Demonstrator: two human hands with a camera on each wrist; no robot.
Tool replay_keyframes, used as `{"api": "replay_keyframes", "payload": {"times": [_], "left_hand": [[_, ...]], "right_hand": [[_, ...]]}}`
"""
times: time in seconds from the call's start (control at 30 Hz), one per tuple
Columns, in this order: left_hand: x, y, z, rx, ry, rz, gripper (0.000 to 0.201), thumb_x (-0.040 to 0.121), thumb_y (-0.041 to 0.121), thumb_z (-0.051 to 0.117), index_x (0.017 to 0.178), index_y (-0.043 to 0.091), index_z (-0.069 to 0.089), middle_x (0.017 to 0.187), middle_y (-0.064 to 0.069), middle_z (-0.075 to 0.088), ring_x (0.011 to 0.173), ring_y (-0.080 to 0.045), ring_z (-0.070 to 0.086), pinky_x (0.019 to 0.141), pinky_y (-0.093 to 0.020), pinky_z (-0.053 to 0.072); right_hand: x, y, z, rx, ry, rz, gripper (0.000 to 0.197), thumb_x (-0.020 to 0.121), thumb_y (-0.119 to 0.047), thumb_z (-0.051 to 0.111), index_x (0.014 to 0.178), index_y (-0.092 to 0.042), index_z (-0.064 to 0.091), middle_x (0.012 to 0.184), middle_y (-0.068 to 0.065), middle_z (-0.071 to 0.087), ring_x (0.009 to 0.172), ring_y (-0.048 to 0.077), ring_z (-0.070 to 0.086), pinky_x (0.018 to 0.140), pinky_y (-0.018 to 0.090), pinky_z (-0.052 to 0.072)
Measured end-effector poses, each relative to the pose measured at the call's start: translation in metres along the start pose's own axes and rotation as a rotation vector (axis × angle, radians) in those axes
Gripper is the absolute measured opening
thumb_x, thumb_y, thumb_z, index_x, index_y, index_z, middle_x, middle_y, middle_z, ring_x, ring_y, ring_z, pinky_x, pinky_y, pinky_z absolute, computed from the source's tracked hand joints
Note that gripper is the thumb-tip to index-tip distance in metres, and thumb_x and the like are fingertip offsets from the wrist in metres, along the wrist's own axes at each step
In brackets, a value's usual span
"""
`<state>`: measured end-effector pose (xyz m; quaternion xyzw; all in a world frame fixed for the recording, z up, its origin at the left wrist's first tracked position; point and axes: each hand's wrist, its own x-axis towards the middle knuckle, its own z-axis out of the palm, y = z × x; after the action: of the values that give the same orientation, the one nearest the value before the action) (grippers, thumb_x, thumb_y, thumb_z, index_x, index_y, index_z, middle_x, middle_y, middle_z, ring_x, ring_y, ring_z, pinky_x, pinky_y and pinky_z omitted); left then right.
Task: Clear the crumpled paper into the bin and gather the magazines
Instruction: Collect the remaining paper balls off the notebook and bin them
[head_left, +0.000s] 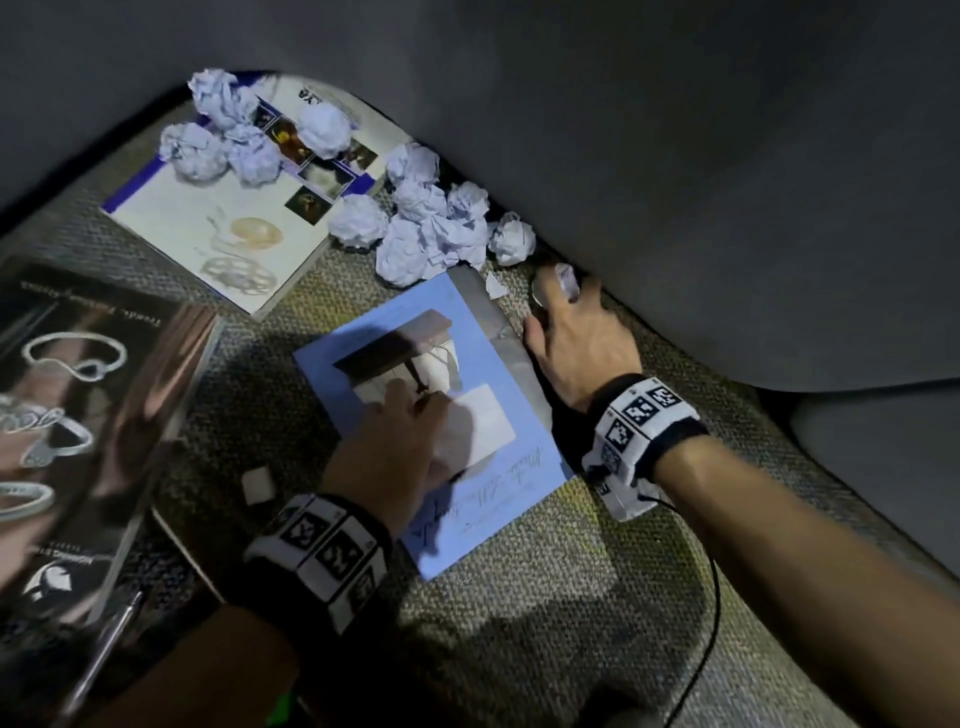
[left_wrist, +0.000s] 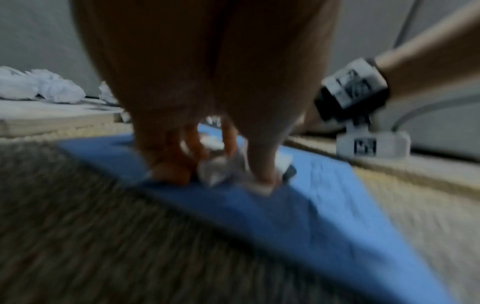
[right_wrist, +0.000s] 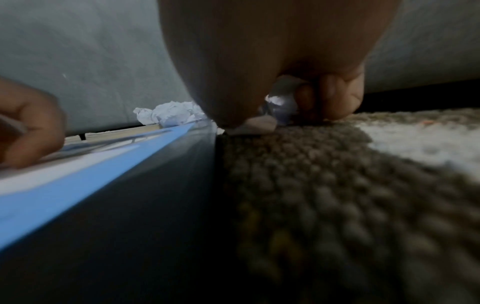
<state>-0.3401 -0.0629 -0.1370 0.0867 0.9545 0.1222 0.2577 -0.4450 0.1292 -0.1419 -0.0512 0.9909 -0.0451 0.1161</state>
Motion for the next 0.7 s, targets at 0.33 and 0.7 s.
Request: {"api": "replay_keyframes", "payload": {"times": [0.33,0.7], "left_hand": [[0.052,0.001,-0.044,-0.331,0.227,0.152,0.024,0.080,-0.004,0.044,0.072,0.019,0.045,0.071,0.003,0.037,0.064,-0.022,0.043,0.059,-0.029,0.030],[0.138,0.051,-0.055,0.019,0.091,-0.078,0.042,0.095,0.019,0.047,0.132,0.017,0.026,0.126,-0.022,0.033,0.091,-0.041,0.055,0.066,-0.045,0.045]], "right_hand": [[-0.020,0.029,0.003,0.013,-0.148,-0.190,0.024,0.098,-0.022,0.041,0.120,-0.014,0.039,0.121,0.013,0.032,0.097,0.036,0.047,0.081,0.046,0.045],[-0.011,0.029,-0.008,0.216,-0.126,-0.091,0.020,0.099,-0.031,0.039,0.116,-0.021,0.040,0.110,0.013,0.054,0.087,0.038,0.059,0.077,0.045,0.049]]}}
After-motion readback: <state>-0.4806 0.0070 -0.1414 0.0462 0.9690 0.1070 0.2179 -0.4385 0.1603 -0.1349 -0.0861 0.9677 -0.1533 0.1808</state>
